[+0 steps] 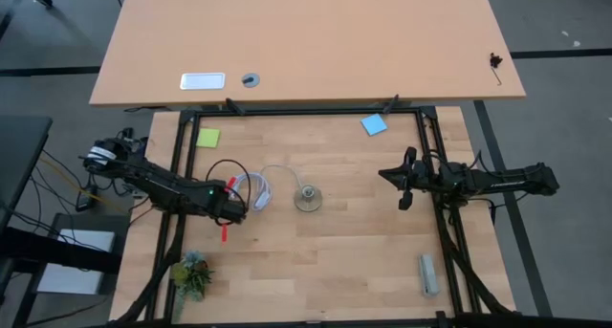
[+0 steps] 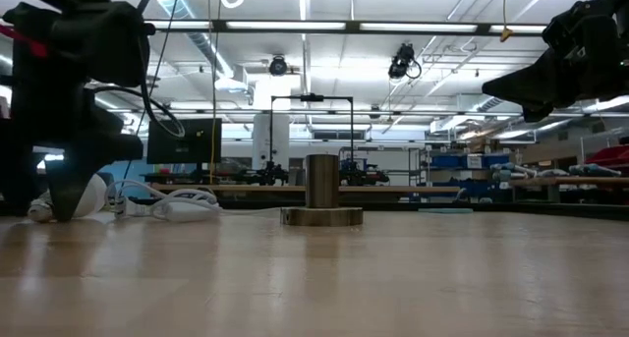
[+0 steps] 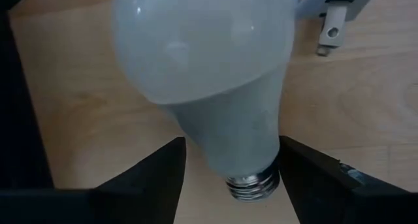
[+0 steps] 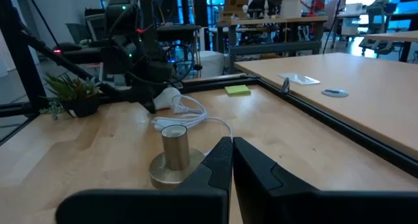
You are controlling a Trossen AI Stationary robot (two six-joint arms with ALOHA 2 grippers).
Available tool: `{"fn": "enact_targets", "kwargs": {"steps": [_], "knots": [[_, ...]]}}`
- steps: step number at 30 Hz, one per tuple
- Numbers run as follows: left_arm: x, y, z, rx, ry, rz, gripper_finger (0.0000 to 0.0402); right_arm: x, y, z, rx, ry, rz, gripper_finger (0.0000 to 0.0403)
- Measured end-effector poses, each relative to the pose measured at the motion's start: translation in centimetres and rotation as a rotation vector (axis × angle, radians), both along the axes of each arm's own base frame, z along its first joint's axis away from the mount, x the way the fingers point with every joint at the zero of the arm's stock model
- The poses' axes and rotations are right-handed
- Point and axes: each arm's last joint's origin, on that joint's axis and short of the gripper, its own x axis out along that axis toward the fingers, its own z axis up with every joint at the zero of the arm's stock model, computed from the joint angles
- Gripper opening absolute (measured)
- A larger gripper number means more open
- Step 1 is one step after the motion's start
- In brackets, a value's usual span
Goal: Screw lightbulb
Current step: Insert the light bulb into the lamp
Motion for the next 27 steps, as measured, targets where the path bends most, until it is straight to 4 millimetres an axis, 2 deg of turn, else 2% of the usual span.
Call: {"fn": "enact_targets", "kwargs": {"steps": [6,17,22,27], "knots": [[0.1,0.0,0.0,0.004,-0.004,-0.030,0.0218,0.0,0.0,0.0,0.000,0.000,0.000,0.0023],[0.8,-0.2,0.7,-0.016,-0.015,-0.140,0.0098,0.0,0.0,0.0,0.000,0.000,0.000,0.0023],[1.2,-0.4,2.2,-0.026,0.024,-0.180,0.0098,0.0,0.0,0.0,0.000,0.000,0.000,0.0023],[1.8,-0.9,5.3,-0.034,0.080,-0.236,0.0111,0.0,0.0,0.0,0.000,0.000,0.000,0.0023]]}}
